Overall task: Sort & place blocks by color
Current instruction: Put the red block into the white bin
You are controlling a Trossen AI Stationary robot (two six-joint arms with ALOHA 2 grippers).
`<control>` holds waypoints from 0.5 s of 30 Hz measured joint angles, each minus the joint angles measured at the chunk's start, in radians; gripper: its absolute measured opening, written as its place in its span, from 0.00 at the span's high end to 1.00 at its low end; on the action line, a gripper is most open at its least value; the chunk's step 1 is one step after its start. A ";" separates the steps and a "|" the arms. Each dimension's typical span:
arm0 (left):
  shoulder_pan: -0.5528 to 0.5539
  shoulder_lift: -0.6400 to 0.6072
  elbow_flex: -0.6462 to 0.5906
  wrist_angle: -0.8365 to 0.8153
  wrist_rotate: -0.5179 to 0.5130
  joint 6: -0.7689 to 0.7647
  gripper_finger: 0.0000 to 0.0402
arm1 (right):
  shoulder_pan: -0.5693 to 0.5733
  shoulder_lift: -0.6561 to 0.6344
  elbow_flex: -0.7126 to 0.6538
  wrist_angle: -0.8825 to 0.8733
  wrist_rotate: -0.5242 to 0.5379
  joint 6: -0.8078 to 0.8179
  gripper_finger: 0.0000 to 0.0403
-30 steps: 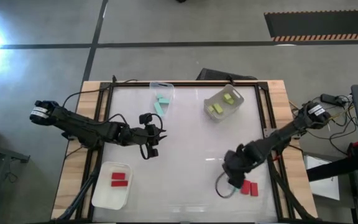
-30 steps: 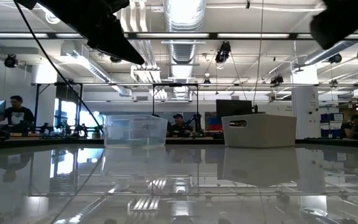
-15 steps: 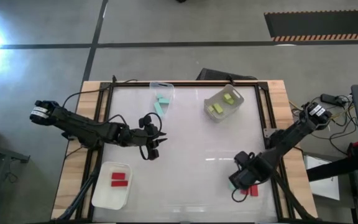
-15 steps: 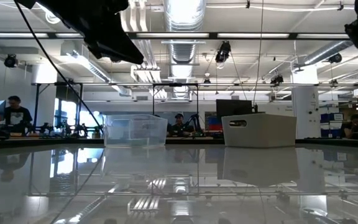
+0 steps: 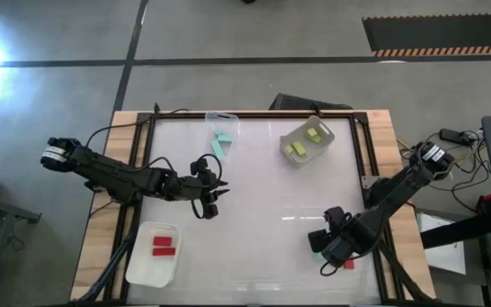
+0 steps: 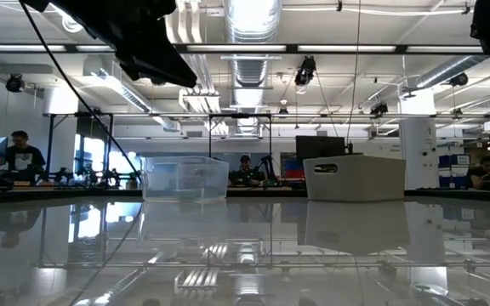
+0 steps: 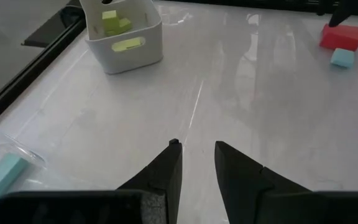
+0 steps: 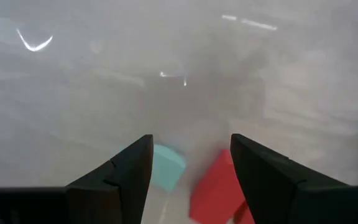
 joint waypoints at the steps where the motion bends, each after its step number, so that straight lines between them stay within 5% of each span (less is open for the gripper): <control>1: 0.000 0.000 0.000 0.000 0.000 0.000 0.80 | 0.000 0.004 0.000 0.012 -0.005 0.013 0.49; 8: 0.000 0.000 0.000 -0.011 0.000 0.008 0.80 | 0.034 0.042 0.007 0.075 -0.186 0.107 0.49; 15: -0.001 -0.004 0.000 -0.038 -0.001 0.030 0.80 | 0.139 0.094 0.061 0.081 -0.163 0.315 0.49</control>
